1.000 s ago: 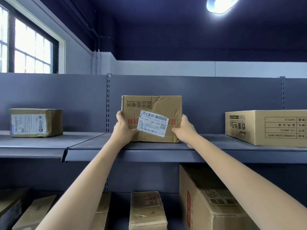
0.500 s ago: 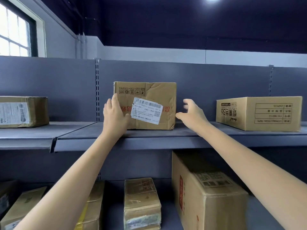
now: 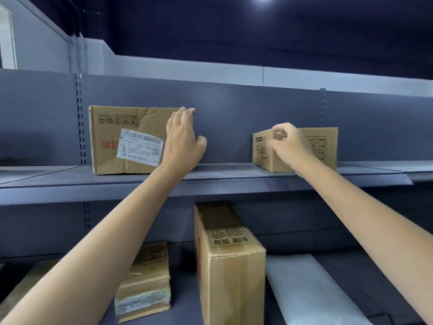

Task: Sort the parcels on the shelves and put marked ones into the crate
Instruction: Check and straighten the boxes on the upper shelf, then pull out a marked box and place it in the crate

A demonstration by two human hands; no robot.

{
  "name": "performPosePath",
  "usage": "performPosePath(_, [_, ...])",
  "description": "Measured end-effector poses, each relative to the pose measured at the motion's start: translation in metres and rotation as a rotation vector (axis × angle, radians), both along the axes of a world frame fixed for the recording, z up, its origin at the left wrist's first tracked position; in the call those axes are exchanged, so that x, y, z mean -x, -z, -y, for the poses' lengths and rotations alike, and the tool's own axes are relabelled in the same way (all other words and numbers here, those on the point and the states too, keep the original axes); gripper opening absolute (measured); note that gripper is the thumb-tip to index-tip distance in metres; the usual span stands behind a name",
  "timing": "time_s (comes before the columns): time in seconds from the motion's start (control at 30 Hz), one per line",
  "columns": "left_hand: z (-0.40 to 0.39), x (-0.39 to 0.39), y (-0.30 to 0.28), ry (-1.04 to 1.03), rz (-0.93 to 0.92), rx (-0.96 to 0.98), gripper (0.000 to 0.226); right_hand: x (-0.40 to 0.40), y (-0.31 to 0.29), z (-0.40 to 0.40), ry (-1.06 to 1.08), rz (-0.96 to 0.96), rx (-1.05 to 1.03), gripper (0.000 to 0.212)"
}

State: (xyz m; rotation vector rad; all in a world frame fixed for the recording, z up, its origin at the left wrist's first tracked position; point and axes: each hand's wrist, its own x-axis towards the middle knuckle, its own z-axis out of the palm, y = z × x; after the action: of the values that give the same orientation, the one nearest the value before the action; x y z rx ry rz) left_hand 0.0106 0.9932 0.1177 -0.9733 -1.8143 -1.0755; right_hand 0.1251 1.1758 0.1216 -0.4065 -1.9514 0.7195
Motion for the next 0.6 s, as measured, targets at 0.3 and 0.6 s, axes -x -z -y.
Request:
performPosePath(0.3, [-0.105, -0.055, 0.007, 0.086, 0.175, 0.143, 0.061, -0.067, 0.005, -0.093, 0.133, -0.208, 0.017, 0.032])
performPosePath(0.6, [-0.168, -0.057, 0.012, 0.084, 0.623, 0.386, 0.042, -0.060, 0.022, -0.144, 0.014, 0.133, 0.254, 0.063])
